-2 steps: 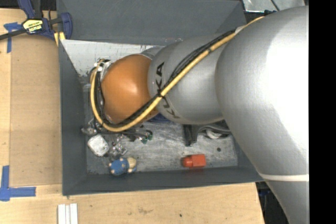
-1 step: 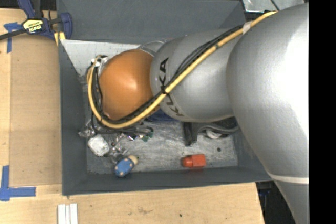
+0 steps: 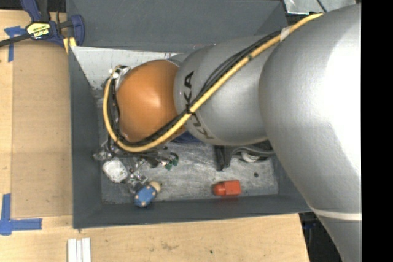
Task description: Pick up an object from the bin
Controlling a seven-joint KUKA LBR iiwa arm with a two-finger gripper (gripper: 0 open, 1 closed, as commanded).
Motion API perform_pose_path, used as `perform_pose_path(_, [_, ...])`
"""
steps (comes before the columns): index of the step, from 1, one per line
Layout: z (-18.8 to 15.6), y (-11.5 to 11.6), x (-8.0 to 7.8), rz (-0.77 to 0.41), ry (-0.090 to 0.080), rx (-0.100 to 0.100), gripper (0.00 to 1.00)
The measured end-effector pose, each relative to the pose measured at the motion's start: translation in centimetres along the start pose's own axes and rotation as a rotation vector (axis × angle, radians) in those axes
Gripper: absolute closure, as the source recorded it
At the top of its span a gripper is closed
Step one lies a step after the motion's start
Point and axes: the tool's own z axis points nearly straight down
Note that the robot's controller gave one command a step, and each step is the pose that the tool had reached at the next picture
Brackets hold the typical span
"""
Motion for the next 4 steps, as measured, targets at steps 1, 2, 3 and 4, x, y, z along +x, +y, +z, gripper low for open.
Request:
perform_pose_path(1, [2.8, -0.4, 0.3, 0.116, 0.01, 0.004, 0.0])
perform_pose_path(2, [2.7, -0.6, 0.3, 0.118, 0.008, 0.0, 0.0])
perform_pose_path(3, [2.5, -0.6, 0.0, 0.119, -0.004, 0.0, 1.0])
perform_pose_path(4, [-9.2, -0.6, -0.3, 0.12, -0.008, 0.002, 1.0])
